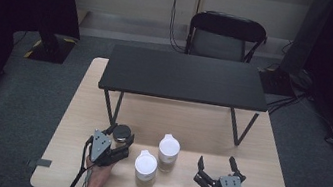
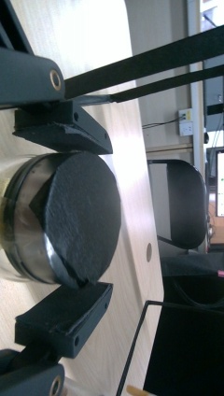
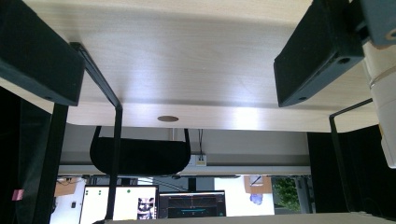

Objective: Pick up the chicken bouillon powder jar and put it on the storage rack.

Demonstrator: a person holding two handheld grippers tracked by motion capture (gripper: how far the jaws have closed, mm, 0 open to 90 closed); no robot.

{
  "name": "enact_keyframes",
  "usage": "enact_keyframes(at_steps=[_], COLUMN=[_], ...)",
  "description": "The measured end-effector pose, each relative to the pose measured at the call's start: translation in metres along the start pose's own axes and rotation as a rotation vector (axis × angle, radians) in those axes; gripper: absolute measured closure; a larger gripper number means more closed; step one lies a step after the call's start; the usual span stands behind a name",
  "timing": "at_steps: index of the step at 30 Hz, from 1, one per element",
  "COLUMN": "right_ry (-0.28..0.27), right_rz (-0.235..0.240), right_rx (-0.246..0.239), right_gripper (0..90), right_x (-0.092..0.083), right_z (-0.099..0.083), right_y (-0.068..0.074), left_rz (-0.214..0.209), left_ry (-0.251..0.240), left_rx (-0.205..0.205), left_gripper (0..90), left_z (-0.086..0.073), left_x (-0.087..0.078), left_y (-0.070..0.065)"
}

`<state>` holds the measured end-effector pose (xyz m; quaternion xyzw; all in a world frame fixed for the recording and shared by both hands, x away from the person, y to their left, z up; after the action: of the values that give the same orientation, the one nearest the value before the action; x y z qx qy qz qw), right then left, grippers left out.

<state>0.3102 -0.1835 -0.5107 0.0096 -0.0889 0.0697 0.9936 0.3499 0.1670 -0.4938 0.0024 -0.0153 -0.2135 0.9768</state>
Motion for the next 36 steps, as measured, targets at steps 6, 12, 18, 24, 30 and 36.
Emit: enact_keyframes(at_steps=[6,12,18,24,30,36], right_ry=[0.002,0.003,0.002,0.001,0.001,-0.003], right_rz=[-0.001,-0.003,-0.005,-0.005,-0.006,-0.003], right_rx=[0.000,-0.001,-0.002,-0.002,-0.004,-0.006], right_gripper=[0.0,0.0,0.0,0.0,0.0,0.0], right_x=[0.0002,0.0002,0.0001,0.0001,0.0001,-0.0003], right_z=[0.0000,0.0000,0.0000,0.0000,0.0000,0.0000], right_y=[0.0000,0.0001,0.0002,0.0001,0.0004,0.0006], left_rz=[-0.004,0.003,0.010,0.014,0.027,0.027], left_ry=[0.013,0.016,0.013,0.010,0.009,-0.007], left_rx=[0.012,0.019,0.003,0.008,-0.008,-0.016], left_gripper=[31.2,32.8,34.2,34.7,34.8,34.9], left_z=[-0.0019,-0.0035,-0.0031,-0.0028,-0.0013,0.0031], left_x=[0.0014,0.0026,0.0027,0.0022,0.0030,-0.0007], left_y=[-0.0010,-0.0013,-0.0010,-0.0023,0.0003,0.0033])
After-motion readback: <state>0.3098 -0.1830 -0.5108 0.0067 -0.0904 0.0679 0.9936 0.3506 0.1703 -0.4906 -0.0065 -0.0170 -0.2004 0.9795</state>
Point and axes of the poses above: each handheld gripper's, and its own axes: x roughly forward along the jaws, z roughly out of its top, y roughly to its left, the point moved 2 cm from there along x, roughly forward along the jaws, and after that the axes turned 10 degrees about -y, right-handed, at the moved point
